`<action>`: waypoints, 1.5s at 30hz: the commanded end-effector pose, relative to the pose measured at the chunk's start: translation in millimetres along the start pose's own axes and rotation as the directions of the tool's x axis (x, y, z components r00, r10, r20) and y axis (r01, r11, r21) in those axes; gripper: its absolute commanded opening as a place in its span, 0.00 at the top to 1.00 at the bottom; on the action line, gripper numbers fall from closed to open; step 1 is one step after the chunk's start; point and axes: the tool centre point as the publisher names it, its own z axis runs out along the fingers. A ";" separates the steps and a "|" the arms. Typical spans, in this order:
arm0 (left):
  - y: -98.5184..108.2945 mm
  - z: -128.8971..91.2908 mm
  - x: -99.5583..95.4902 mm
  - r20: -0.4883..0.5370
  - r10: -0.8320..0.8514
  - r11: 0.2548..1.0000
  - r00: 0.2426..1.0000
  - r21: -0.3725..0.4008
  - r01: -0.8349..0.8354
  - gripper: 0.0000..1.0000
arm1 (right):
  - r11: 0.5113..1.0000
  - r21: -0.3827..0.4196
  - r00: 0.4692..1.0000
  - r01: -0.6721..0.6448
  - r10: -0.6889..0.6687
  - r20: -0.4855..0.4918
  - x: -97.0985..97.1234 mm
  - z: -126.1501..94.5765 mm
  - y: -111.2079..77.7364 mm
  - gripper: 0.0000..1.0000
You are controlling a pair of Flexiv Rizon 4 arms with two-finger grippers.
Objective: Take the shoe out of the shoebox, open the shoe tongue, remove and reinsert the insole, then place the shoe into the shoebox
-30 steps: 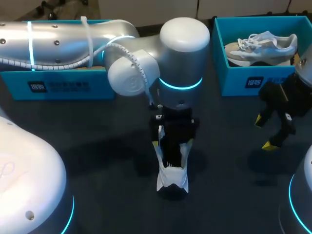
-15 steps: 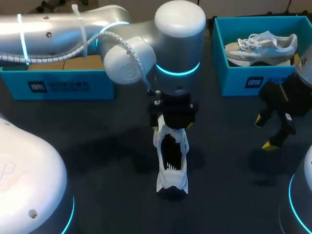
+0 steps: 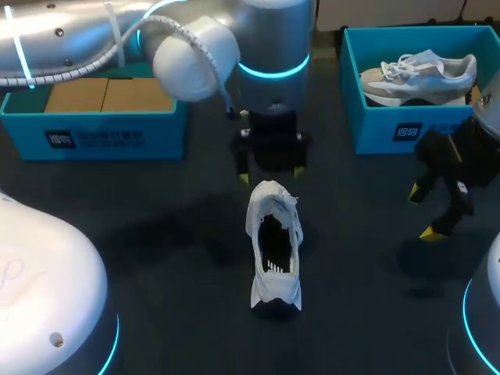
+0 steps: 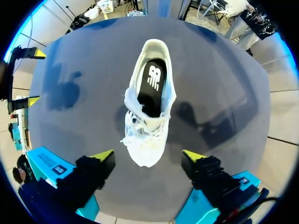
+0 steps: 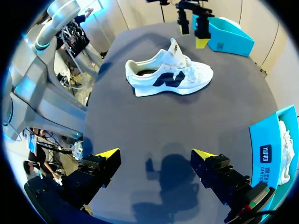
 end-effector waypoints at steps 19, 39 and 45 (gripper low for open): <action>-24.1 28.8 1.4 0.040 0.043 0.996 0.998 0.077 -0.046 0.65 | 1.000 0.003 1.000 -0.001 0.001 0.001 0.1 0.6 0.0 0.00; -58.1 26.6 12.3 0.099 0.090 0.991 0.991 0.090 -0.099 0.71 | 1.000 0.003 1.000 -0.001 0.001 0.001 0.1 0.6 0.0 0.00; -45.6 25.2 -9.8 0.118 0.077 0.992 0.990 0.094 -0.088 0.73 | 1.000 0.003 1.000 -0.001 0.001 0.001 0.1 0.6 0.0 0.00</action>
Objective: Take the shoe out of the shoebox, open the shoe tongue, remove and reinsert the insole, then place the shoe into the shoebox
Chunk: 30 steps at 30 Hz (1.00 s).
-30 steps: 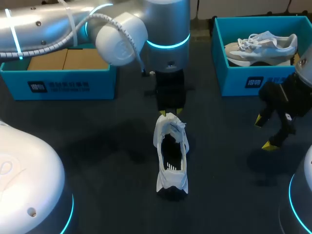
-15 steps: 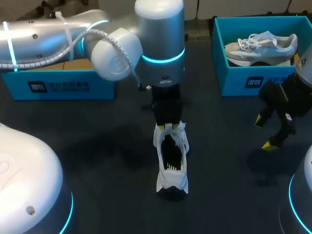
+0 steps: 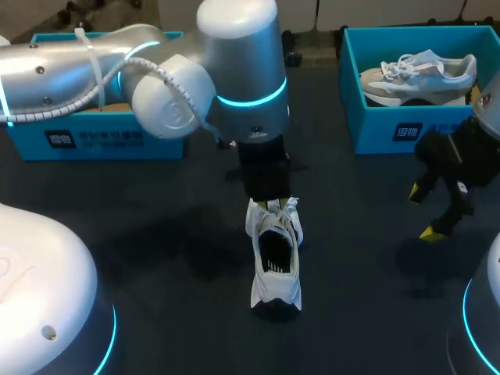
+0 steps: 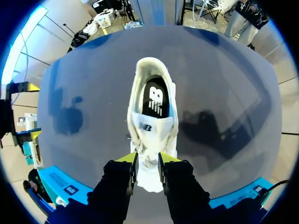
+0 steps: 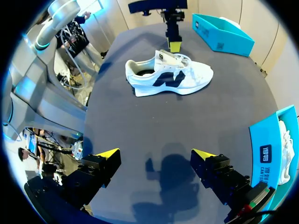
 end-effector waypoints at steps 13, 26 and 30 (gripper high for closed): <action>-36.4 37.6 14.7 -0.039 0.022 0.995 0.999 0.096 -0.018 0.70 | 1.000 0.003 1.000 -0.001 0.001 0.001 0.1 0.6 0.1 0.00; -67.1 -22.2 5.8 -0.016 -0.072 0.997 0.997 0.008 0.072 0.64 | 1.000 0.003 1.000 -0.001 0.001 0.001 0.1 0.6 0.1 0.00; -76.4 -36.3 4.9 0.004 -0.128 0.985 0.992 0.118 0.127 0.26 | 1.000 0.003 1.000 -0.001 0.001 0.001 0.1 0.6 0.1 0.00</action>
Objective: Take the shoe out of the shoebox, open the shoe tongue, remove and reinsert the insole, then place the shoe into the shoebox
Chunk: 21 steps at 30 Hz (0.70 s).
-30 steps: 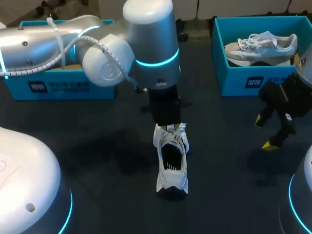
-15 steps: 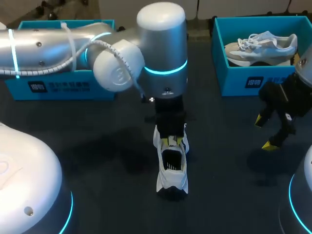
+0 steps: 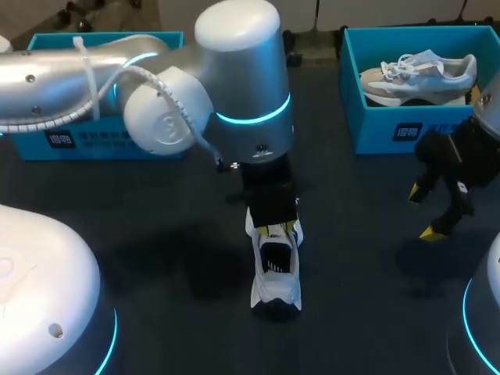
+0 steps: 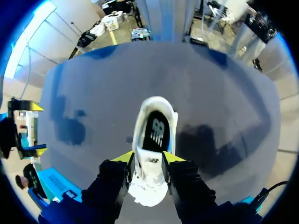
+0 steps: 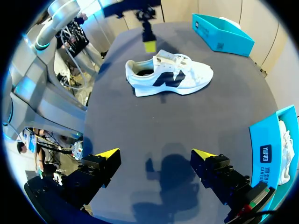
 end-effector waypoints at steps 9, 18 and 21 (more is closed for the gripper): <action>-31.7 -34.7 18.0 -0.155 -0.244 0.965 0.957 -0.139 0.224 0.00 | 1.000 0.003 1.000 -0.001 0.001 0.001 0.1 0.6 0.1 0.00; -31.7 -34.7 18.0 -0.155 -0.244 0.965 0.957 -0.139 0.224 0.00 | 1.000 0.003 1.000 -0.001 0.001 0.001 0.1 0.6 0.1 0.00; -31.7 -34.7 18.0 -0.155 -0.244 0.965 0.957 -0.139 0.224 0.00 | 1.000 0.003 1.000 -0.001 0.001 0.001 0.1 0.6 0.1 0.00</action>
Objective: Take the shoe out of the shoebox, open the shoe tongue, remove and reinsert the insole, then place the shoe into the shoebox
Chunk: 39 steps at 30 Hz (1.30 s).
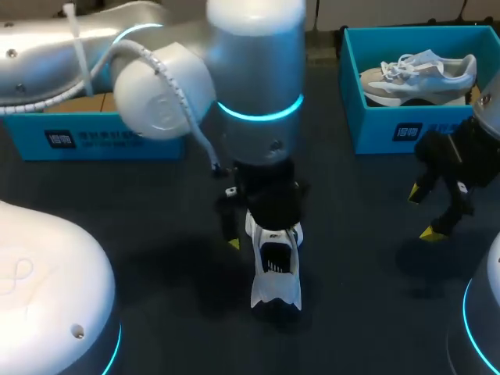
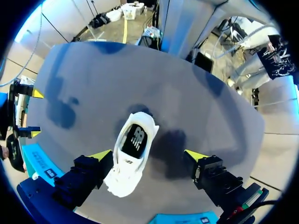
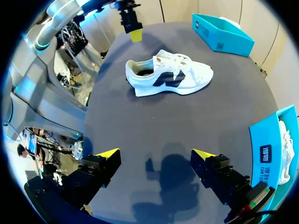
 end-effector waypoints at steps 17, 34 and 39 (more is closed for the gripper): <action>-21.8 7.9 -15.3 -0.017 -0.671 0.741 0.741 0.030 0.671 0.00 | 1.000 0.003 1.000 -0.001 0.001 0.001 0.1 0.6 0.0 0.00; -31.5 13.7 -14.2 -0.026 -0.721 0.692 0.692 0.021 0.722 0.00 | 1.000 0.003 1.000 -0.001 0.001 0.001 0.1 0.6 0.0 0.00; -46.7 16.9 -0.8 -0.104 -0.737 0.661 0.668 0.097 0.744 0.00 | 1.000 0.003 1.000 -0.001 0.001 0.001 0.1 0.6 0.0 0.00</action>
